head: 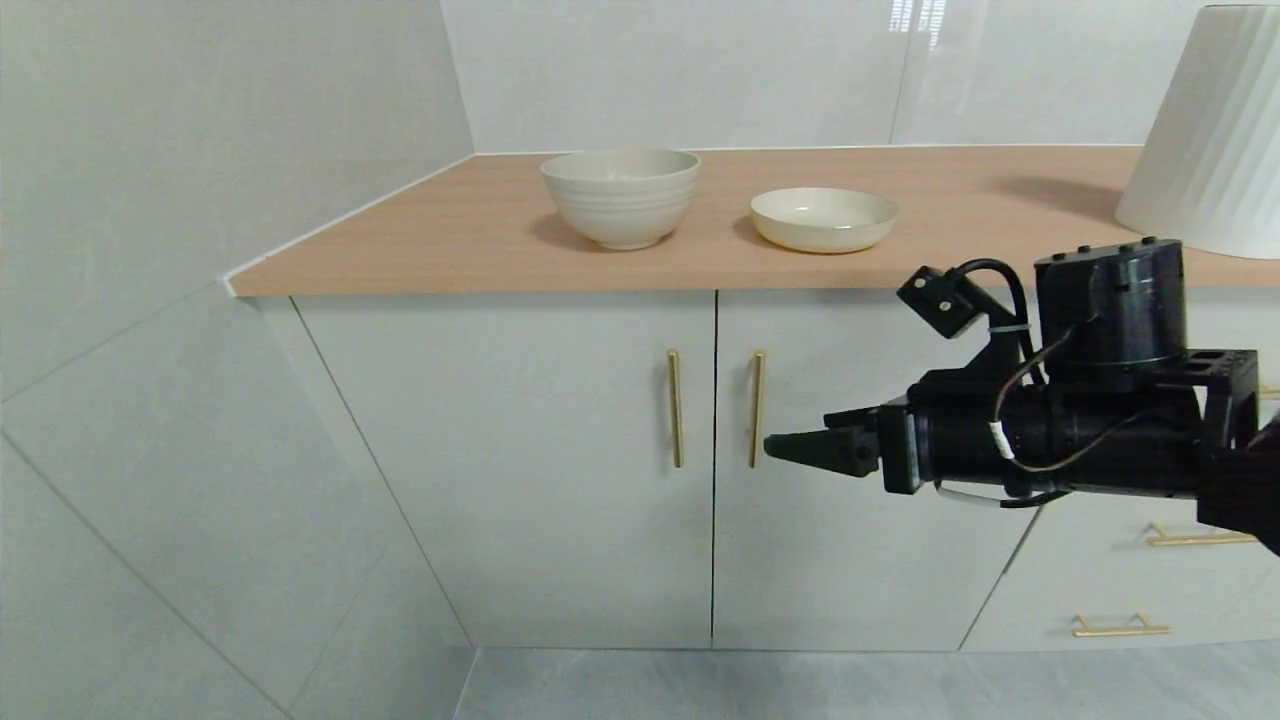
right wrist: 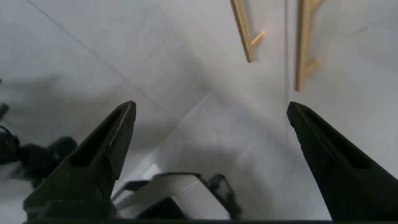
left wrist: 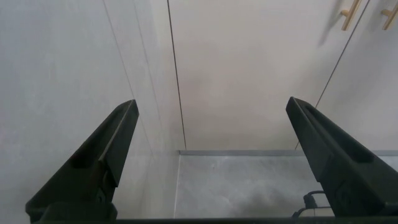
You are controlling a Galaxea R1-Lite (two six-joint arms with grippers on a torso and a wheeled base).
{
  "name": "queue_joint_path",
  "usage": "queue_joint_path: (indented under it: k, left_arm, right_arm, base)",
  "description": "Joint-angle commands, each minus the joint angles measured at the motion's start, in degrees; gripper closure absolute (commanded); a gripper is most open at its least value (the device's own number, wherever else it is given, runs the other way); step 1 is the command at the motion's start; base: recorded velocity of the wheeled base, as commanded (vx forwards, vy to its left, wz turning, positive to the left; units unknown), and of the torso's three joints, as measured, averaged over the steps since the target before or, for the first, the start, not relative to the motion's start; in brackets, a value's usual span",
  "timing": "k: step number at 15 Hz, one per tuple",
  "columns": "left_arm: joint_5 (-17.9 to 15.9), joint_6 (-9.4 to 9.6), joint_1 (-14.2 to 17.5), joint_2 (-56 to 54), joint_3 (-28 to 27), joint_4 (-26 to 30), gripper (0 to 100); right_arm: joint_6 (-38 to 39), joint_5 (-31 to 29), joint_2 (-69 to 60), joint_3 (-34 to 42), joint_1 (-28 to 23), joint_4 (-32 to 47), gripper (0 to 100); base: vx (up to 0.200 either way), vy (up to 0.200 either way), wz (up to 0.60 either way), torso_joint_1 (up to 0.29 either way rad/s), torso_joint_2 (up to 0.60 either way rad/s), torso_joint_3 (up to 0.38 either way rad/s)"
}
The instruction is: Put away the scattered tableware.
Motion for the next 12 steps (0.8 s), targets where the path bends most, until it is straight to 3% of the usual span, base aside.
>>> queue_joint_path:
  k: [1,5,9,12]
  left_arm:
    - [0.0,0.02,-0.07,0.08,-0.01,-0.01,0]
    - [0.0,0.02,0.02,0.08,0.07,-0.01,0]
    - [0.0,0.02,0.02,0.08,-0.01,-0.01,0]
    - [-0.08,0.02,-0.07,0.08,-0.01,-0.01,0]
  right_arm:
    - [4.65,-0.32,6.81,-0.53,1.22,-5.57,0]
    - [8.78,-8.23,10.06,-0.44,1.75,-14.44,0]
    - [9.13,-9.03,12.34,-0.88,1.75,-16.55,0]
    - [11.33,-11.4,17.0,-1.06,1.83,-25.17,0]
  base:
    - [0.0,0.0,0.0,0.0,0.0,0.0]
    - [0.0,0.0,0.0,0.0,0.0,0.0]
    - [0.0,0.0,0.0,0.0,0.0,0.0]
    - [0.0,0.0,0.0,0.0,0.0,0.0]
